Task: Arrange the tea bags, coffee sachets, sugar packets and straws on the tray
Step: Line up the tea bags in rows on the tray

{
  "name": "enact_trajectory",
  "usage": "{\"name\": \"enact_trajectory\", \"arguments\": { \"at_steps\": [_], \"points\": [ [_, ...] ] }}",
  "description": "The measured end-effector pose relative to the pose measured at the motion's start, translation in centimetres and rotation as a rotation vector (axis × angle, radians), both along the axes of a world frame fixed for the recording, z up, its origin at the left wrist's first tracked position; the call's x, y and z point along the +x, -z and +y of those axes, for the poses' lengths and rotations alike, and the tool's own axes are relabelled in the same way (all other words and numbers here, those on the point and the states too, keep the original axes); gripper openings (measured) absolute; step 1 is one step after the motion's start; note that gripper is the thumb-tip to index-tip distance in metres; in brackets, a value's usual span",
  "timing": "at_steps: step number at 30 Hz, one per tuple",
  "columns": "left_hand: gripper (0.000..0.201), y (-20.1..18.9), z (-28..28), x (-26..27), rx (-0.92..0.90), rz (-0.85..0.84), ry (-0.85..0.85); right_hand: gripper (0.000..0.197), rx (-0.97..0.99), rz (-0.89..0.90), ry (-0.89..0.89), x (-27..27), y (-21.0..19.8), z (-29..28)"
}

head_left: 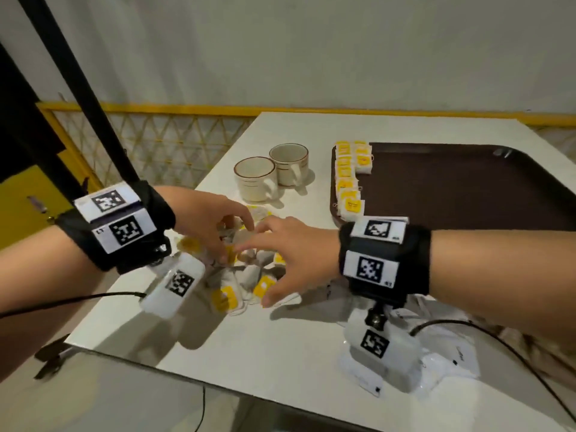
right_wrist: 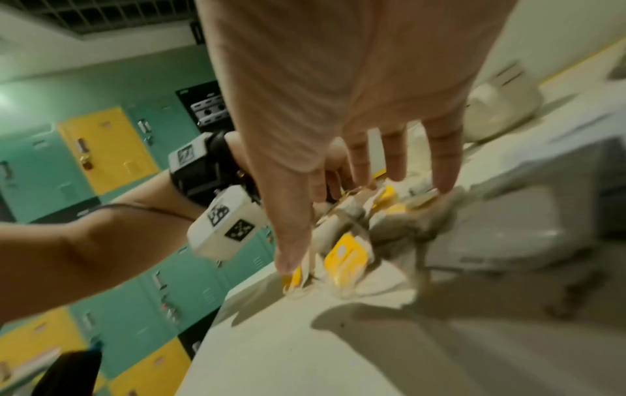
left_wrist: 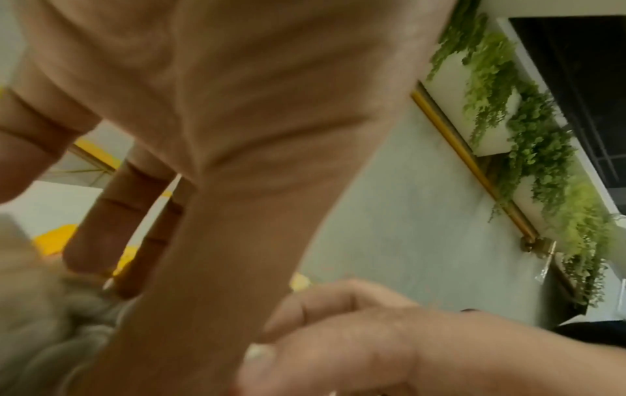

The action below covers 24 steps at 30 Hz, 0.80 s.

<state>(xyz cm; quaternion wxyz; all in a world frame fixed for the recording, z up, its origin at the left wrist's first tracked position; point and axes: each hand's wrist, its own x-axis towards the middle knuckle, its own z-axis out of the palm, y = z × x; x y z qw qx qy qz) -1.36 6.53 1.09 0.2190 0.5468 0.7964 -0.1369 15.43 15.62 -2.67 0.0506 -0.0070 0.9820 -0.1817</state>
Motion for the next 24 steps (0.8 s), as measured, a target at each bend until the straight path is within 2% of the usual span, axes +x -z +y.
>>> {"name": "enact_trajectory", "arguments": {
  "at_steps": [3, 5, 10, 12, 14, 17, 18, 21, 24],
  "points": [
    [0.062, 1.2, 0.3, -0.1, 0.05, -0.007, -0.028, 0.091, 0.174, -0.063, 0.032, -1.5, 1.0, -1.1],
    [0.06, 1.6, 0.4, -0.4, 0.099, -0.044, -0.068, 0.089, 0.203, -0.09, 0.056, -2.4, 1.6, -0.9],
    [0.044, 1.3, 0.0, -1.5, 0.246, -0.197, -0.171, 0.047, 0.19, -0.035, 0.089, -3.6, 2.3, -0.1],
    [0.038, 0.6, -0.4, -1.8, 0.29, -0.205, -0.2, 0.04, 0.214, -0.016, 0.114, -3.9, 2.3, 0.6],
    [0.039, -0.1, -1.1, -1.8, 0.268, -0.154, -0.201, 0.045, 0.204, -0.008, 0.13, -4.1, 2.1, 1.3],
    [0.047, -0.5, -2.0, -1.7, 0.125, -0.114, -0.19, 0.075, 0.156, -0.063, 0.087, -4.2, 2.2, 1.6],
    [0.047, -0.4, -2.2, -1.6, 0.09, -0.137, -0.196, 0.078, 0.165, -0.076, 0.067, -4.4, 2.2, 1.5],
    [0.041, 0.5, -2.3, -1.6, 0.054, -0.162, -0.184, 0.056, 0.203, -0.055, 0.021, -5.0, 2.3, 1.2],
    [0.032, 0.5, -2.3, -1.8, 0.117, -0.17, -0.192, 0.041, 0.201, -0.043, 0.046, -5.3, 1.9, 1.2]
  ]
}}
